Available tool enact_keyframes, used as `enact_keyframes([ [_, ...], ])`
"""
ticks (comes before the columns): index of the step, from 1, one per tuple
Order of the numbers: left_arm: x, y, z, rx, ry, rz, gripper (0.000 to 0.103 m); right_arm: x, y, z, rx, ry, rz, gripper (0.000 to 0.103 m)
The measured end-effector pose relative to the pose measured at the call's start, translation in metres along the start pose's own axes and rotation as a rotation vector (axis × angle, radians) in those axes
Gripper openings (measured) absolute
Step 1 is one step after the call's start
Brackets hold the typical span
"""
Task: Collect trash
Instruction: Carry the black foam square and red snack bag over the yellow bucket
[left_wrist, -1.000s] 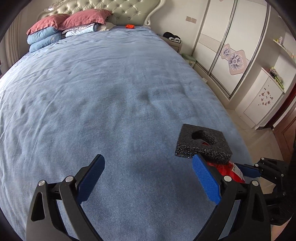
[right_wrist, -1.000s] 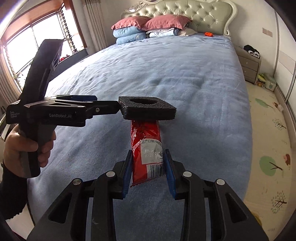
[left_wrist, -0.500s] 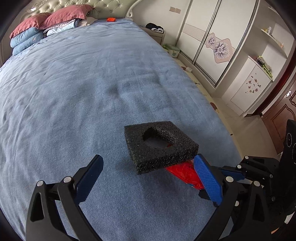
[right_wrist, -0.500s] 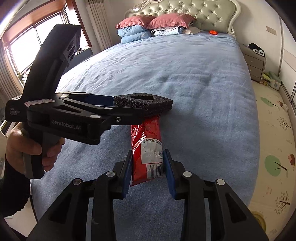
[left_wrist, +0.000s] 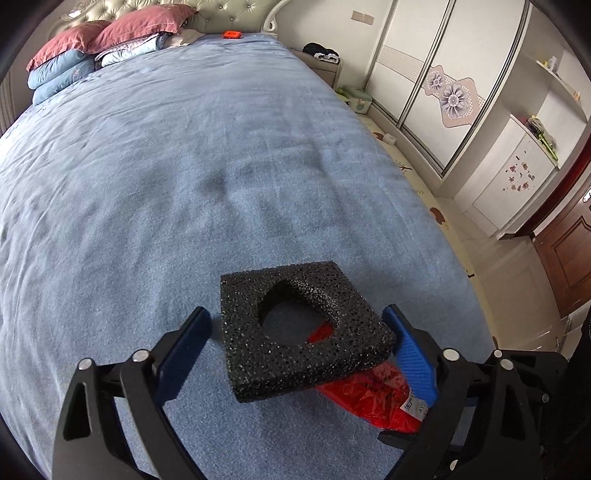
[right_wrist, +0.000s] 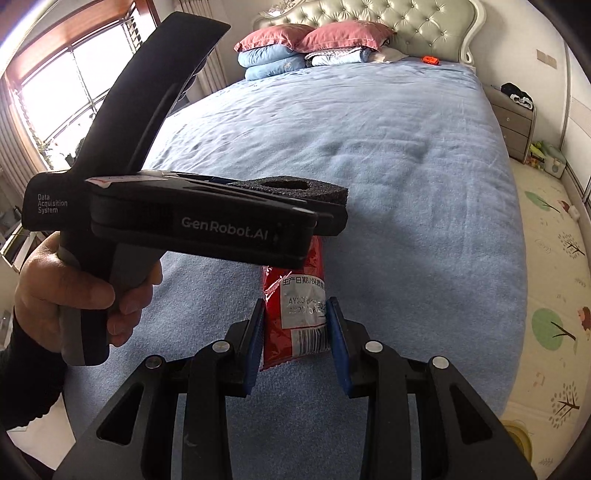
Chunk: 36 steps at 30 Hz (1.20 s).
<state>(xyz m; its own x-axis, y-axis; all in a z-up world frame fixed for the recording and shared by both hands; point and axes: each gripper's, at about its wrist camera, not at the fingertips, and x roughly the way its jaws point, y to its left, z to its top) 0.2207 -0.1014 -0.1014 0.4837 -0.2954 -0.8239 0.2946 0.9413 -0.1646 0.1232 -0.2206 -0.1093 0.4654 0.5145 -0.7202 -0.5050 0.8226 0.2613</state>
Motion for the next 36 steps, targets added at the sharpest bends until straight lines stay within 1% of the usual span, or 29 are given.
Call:
enact_keyframes([
  [1, 0.000, 0.002, 0.000, -0.006, -0.003, -0.001, 0.077, 0.000, 0.000, 0.000, 0.000, 0.000, 0.000, 0.032],
  [4, -0.001, 0.007, -0.001, -0.026, -0.012, -0.018, 0.074, 0.000, 0.000, 0.000, 0.000, -0.001, -0.001, 0.032],
  [8, -0.009, 0.010, -0.005, -0.033, -0.033, -0.024, 0.073, -0.002, 0.002, -0.001, -0.005, -0.007, -0.016, 0.032],
  [12, -0.029, 0.013, -0.012, -0.037, -0.071, -0.022, 0.073, -0.008, 0.004, -0.004, -0.009, -0.015, -0.036, 0.032],
  [18, -0.059, 0.013, -0.025, -0.048, -0.108, -0.031, 0.073, -0.025, 0.006, -0.015, 0.003, -0.032, -0.053, 0.032],
  [22, -0.074, 0.007, -0.034, -0.046, -0.118, -0.043, 0.073, -0.042, 0.004, -0.029, 0.033, -0.049, -0.067, 0.032],
  [27, -0.085, -0.016, -0.048, -0.014, -0.120, -0.062, 0.074, -0.071, -0.006, -0.051, 0.090, -0.087, -0.091, 0.032],
  [30, -0.085, -0.038, -0.056, 0.014, -0.109, -0.087, 0.074, -0.092, -0.017, -0.068, 0.128, -0.113, -0.113, 0.032],
  [36, -0.075, -0.101, -0.071, 0.099, -0.077, -0.160, 0.074, -0.136, -0.046, -0.113, 0.221, -0.161, -0.176, 0.032],
])
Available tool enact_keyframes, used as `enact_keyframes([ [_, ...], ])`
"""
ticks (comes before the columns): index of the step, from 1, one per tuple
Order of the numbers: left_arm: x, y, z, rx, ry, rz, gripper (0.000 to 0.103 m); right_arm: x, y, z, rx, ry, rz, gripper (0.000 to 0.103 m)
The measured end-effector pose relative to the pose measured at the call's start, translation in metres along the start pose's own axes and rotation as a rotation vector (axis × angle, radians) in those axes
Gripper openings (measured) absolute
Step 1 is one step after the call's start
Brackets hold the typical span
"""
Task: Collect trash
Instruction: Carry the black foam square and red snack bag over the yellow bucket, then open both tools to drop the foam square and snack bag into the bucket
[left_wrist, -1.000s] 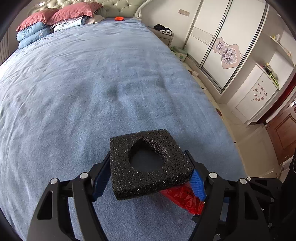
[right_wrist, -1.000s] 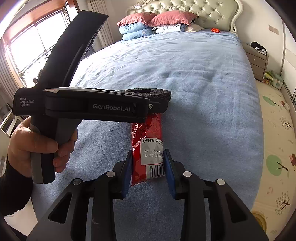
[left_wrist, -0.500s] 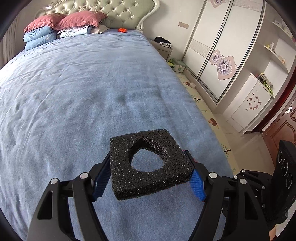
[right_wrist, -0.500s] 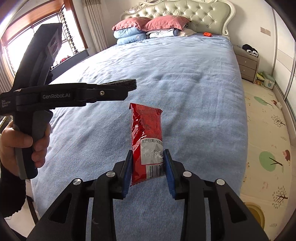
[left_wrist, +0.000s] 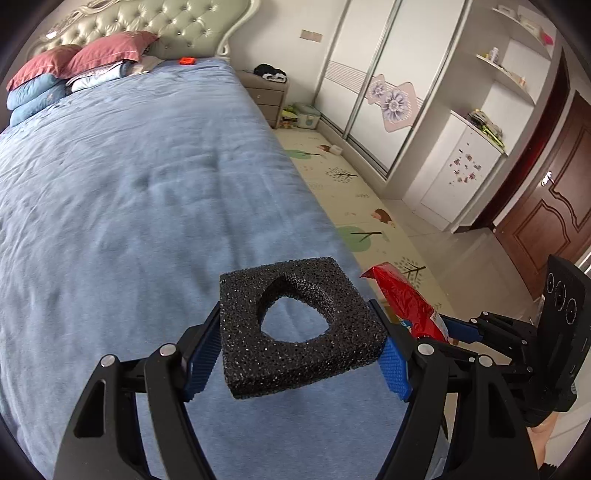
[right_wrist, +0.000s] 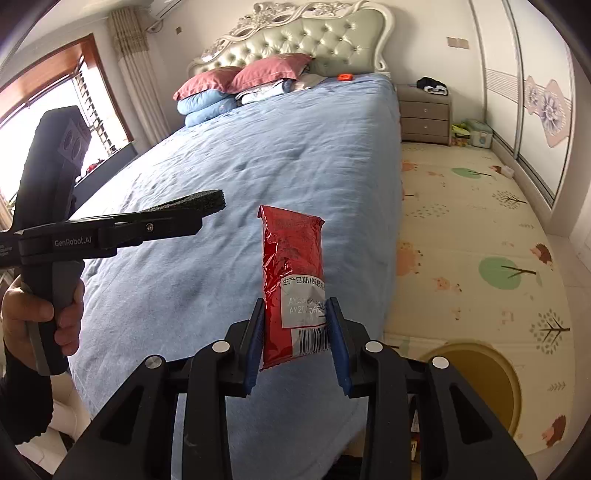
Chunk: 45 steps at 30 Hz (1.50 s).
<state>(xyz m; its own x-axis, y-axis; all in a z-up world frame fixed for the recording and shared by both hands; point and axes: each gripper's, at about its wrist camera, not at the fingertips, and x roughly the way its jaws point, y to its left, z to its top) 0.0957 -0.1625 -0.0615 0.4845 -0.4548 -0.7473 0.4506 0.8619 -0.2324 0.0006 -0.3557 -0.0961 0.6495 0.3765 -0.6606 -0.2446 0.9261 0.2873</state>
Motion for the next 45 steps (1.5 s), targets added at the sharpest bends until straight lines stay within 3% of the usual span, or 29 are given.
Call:
enact_keyframes([
  [11, 0.068, -0.127, -0.014, 0.171, 0.124, -0.154, 0.074, -0.072, -0.093, -0.058, 0.193, -0.063, -0.160, 0.032],
  [20, 0.136, -0.190, -0.018, 0.218, 0.262, -0.244, 0.074, -0.089, -0.153, -0.103, 0.324, -0.038, -0.244, 0.032],
  [31, 0.191, -0.216, -0.026, 0.252, 0.372, -0.245, 0.075, -0.073, -0.194, -0.129, 0.402, 0.018, -0.283, 0.032],
  [33, 0.194, -0.216, -0.026, 0.257, 0.378, -0.250, 0.079, -0.071, -0.199, -0.130, 0.410, 0.018, -0.283, 0.034],
  [34, 0.196, -0.216, -0.025, 0.254, 0.378, -0.244, 0.089, -0.071, -0.201, -0.131, 0.415, 0.019, -0.282, 0.043],
  [36, 0.197, -0.215, -0.025, 0.245, 0.368, -0.229, 0.094, -0.069, -0.205, -0.132, 0.426, 0.018, -0.288, 0.049],
  [45, 0.202, -0.219, -0.029, 0.276, 0.391, -0.208, 0.095, -0.069, -0.210, -0.142, 0.458, 0.037, -0.285, 0.049],
])
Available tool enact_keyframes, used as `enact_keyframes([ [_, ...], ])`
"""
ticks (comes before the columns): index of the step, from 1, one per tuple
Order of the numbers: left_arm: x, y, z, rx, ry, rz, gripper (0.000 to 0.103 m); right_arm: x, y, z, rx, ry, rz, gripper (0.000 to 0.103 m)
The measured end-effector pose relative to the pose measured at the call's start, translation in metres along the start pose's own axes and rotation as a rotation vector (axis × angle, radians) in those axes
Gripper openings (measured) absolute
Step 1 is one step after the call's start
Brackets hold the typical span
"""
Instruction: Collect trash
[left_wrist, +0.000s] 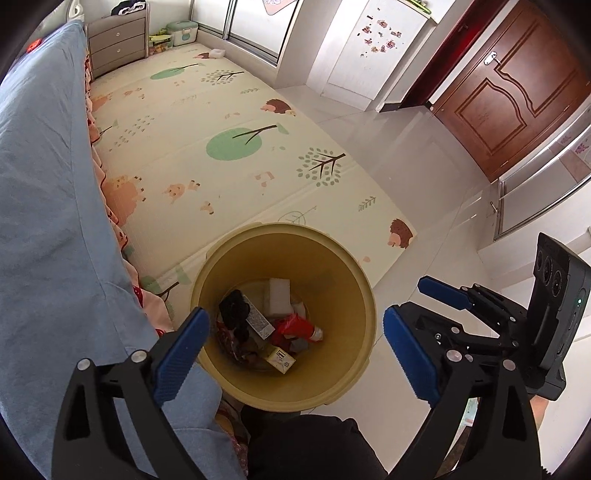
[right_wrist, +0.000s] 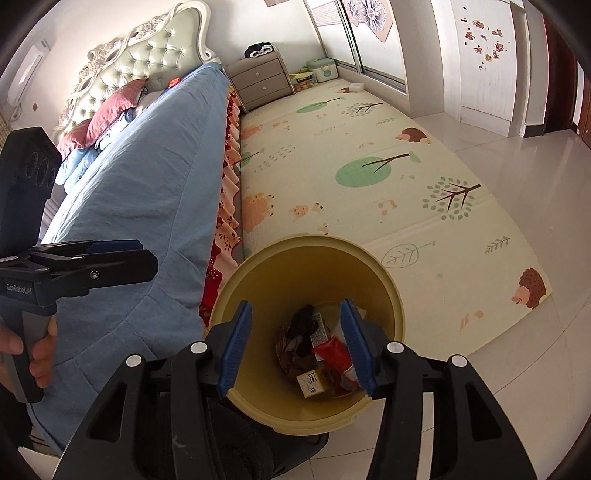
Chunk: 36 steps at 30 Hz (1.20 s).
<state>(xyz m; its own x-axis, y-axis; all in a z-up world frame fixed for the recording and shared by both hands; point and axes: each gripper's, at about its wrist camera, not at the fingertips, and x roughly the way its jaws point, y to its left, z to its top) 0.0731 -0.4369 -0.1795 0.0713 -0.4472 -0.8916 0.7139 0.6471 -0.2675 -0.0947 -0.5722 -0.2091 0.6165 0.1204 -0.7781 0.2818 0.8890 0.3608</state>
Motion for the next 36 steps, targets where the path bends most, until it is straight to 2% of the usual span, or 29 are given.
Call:
enact_keyframes([
  [13, -0.012, -0.007, -0.005, 0.023, -0.033, -0.005, 0.095, -0.015, 0.009, -0.001, -0.015, -0.013, -0.001, 0.049],
  [20, -0.039, -0.010, -0.014, 0.036, -0.090, -0.017, 0.095, -0.037, 0.029, 0.002, -0.052, -0.046, -0.015, 0.049],
  [28, -0.094, 0.001, -0.043, 0.052, -0.204, 0.027, 0.095, -0.065, 0.082, 0.006, -0.151, -0.103, 0.011, 0.049],
  [36, -0.156, 0.053, -0.089, -0.032, -0.311, 0.128, 0.095, -0.067, 0.159, 0.013, -0.279, -0.129, 0.103, 0.050],
])
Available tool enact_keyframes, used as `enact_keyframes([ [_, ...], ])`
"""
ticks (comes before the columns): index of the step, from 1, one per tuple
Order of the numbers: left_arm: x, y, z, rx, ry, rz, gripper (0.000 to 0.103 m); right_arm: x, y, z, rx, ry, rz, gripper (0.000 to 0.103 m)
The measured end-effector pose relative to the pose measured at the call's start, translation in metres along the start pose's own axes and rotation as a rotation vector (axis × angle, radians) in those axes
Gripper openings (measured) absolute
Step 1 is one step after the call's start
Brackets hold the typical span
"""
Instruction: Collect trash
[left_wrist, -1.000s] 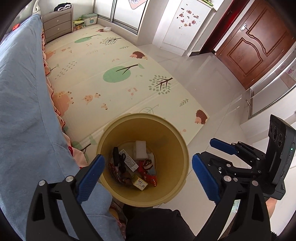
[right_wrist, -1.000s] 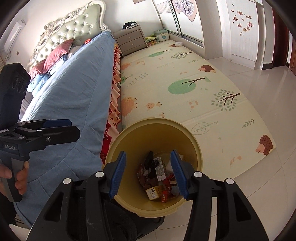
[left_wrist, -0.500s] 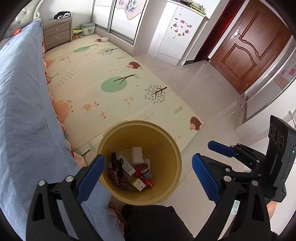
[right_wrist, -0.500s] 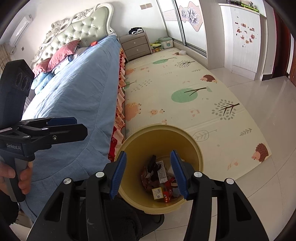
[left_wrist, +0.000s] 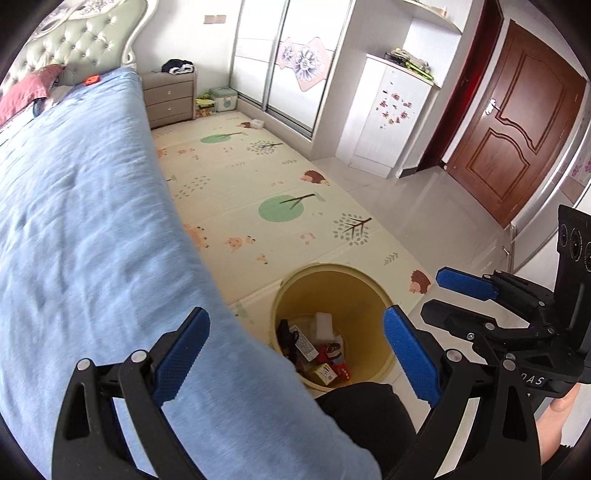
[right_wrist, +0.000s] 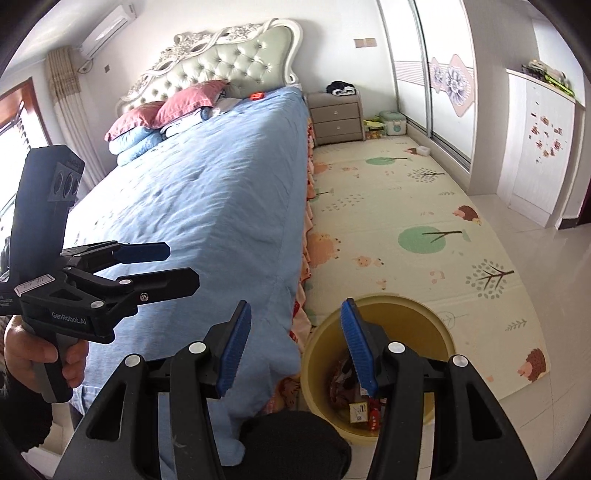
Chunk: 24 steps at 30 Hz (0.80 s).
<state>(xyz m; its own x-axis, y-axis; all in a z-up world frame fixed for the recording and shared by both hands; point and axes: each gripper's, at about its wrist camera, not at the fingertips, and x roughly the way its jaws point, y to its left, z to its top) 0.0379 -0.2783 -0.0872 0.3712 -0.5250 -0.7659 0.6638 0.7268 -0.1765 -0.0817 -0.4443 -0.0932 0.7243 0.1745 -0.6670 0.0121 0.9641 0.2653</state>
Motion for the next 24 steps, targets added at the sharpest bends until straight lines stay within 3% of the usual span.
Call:
enact_keyframes([
  [13, -0.090, 0.122, -0.060, -0.207, -0.113, 0.195, 0.095, 0.048, 0.135, 0.014, -0.204, 0.051, 0.179, 0.050],
  [19, -0.128, 0.162, -0.085, -0.272, -0.180, 0.329, 0.098, 0.066, 0.195, 0.013, -0.265, 0.032, 0.249, 0.055],
  [24, -0.155, 0.184, -0.099, -0.311, -0.245, 0.429, 0.099, 0.080, 0.232, 0.020, -0.304, 0.008, 0.257, 0.056],
])
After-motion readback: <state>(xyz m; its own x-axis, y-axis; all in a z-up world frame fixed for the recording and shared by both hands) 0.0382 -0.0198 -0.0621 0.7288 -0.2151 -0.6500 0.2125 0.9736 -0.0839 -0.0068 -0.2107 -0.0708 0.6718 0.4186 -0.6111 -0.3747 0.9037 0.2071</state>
